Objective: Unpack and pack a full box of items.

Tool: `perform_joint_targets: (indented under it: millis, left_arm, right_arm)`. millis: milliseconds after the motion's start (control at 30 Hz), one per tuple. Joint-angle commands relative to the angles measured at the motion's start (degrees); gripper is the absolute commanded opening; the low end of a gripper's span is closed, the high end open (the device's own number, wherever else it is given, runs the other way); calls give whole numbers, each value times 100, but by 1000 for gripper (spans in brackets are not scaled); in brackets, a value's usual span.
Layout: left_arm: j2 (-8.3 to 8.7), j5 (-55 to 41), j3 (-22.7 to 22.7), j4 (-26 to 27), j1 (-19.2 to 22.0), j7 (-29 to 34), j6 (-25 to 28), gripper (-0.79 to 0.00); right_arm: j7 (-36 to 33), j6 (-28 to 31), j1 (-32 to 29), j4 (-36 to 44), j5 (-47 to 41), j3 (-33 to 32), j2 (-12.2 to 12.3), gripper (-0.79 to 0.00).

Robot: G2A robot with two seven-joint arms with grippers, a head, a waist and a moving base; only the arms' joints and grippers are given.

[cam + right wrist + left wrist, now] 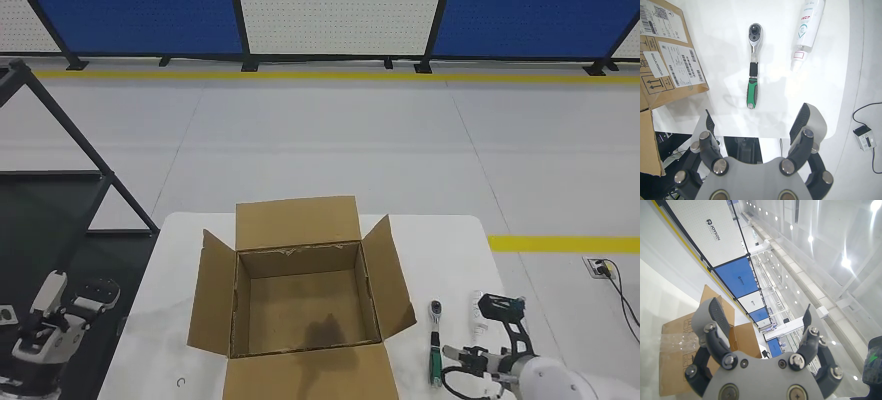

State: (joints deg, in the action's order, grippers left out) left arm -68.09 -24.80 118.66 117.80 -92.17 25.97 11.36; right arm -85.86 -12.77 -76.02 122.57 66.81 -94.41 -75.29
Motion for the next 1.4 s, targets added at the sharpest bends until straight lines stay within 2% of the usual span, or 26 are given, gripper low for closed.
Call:
perform_joint_targets:
  millis: [0,133,267,300,367,467,500,567,600,633,667,733,800,1167,1367]
  left_arm:
    - [2,23,-22,-11,38,-62,-44,0]
    - [8,91,-58,-59,121,-156,-134,0]
    - [19,162,-97,-115,216,-206,-222,0]
    - [22,179,-113,-129,246,-211,-242,0]
    - [29,223,-148,-156,309,-225,-286,0]
    - [40,299,-216,-181,399,-226,-351,0]
    - [43,320,-242,-187,426,-220,-367,0]
    - [50,357,-290,-193,479,-207,-395,0]
    - [53,372,-310,-199,503,-207,-414,0]
    - [56,381,-331,-199,529,-203,-430,0]
    - [59,387,-348,-202,554,-197,-443,0]
    - [65,405,-373,-215,599,-191,-465,0]
    - [71,420,-394,-227,641,-188,-485,0]
    - [98,489,-442,-295,754,-204,-543,0]
    - [108,513,-456,-308,775,-237,-556,0]
  right_arm:
    - [82,109,195,-268,239,266,8,0]
    - [19,128,773,-957,666,825,-1,0]
    - [65,104,1169,-1572,823,1120,-19,0]
    - [66,117,1239,-1686,803,1163,-23,-22]
    - [68,109,1344,-1863,775,1207,-28,-114]
    - [51,126,1423,-2006,766,1263,-29,-148]
    - [44,140,1440,-2045,770,1283,-29,-209]
    - [29,147,1481,-2151,798,1318,-28,-277]
    - [21,130,1510,-2226,822,1342,-29,-296]
    - [20,135,1549,-2304,806,1366,-32,-262]
    - [53,134,1586,-2389,801,1378,-33,-262]
    - [105,133,1657,-2567,740,1381,-37,-308]
    - [176,135,1723,-2735,660,1367,-39,-391]
    - [413,229,2048,-3510,339,1396,-42,-440]
    - [440,226,2139,-3708,300,1447,-38,-496]
